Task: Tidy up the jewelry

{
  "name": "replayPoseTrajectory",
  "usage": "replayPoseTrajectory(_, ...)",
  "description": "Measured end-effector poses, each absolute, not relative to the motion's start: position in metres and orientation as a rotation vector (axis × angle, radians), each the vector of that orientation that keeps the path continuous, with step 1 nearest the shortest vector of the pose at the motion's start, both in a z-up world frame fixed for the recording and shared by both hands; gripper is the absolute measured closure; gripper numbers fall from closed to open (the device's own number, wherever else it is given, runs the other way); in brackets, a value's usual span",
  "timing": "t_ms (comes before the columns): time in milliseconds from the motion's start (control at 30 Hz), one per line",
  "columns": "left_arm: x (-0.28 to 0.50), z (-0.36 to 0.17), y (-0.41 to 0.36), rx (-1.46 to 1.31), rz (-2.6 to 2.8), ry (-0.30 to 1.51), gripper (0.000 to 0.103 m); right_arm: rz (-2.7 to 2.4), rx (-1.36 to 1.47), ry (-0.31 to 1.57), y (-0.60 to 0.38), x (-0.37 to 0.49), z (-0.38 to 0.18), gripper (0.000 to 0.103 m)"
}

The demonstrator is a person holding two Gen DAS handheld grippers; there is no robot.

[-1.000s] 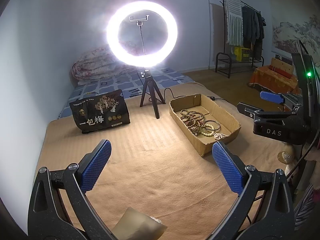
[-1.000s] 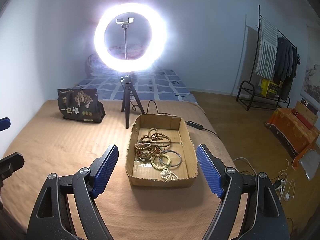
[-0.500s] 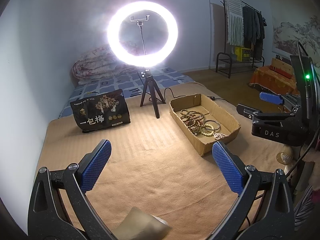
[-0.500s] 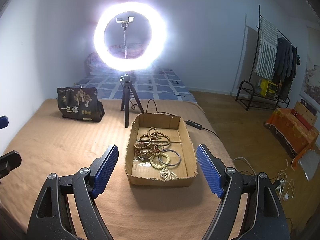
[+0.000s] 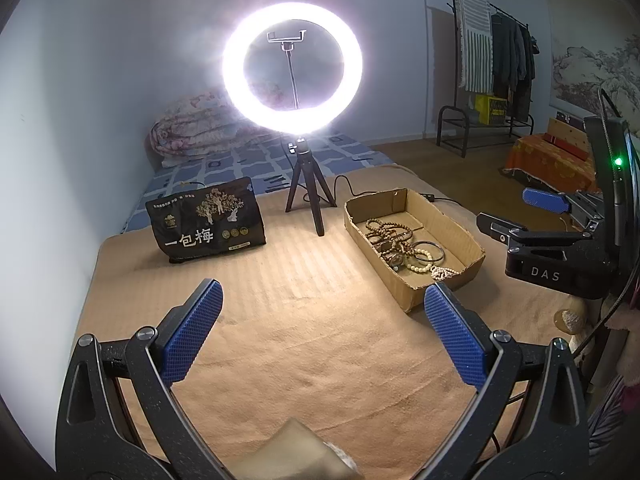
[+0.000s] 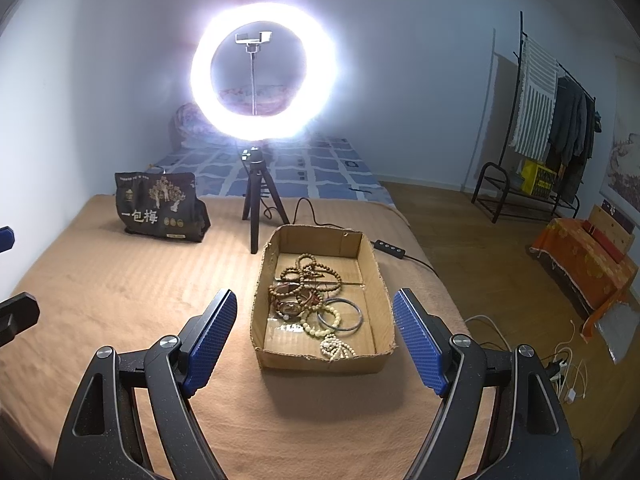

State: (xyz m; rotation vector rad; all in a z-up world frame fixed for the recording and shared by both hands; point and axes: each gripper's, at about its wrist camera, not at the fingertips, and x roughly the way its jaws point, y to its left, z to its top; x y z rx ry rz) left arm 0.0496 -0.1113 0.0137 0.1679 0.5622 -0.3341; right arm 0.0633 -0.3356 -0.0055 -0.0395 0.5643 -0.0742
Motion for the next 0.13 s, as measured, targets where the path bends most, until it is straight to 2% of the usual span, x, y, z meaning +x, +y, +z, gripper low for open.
replayPoseTrajectory(133,0.0487,0.0149,-0.1127,0.176,-0.329,0.553,0.0,-0.075,-0.038,0.565,-0.3366,0.0624,-0.0054,0.023)
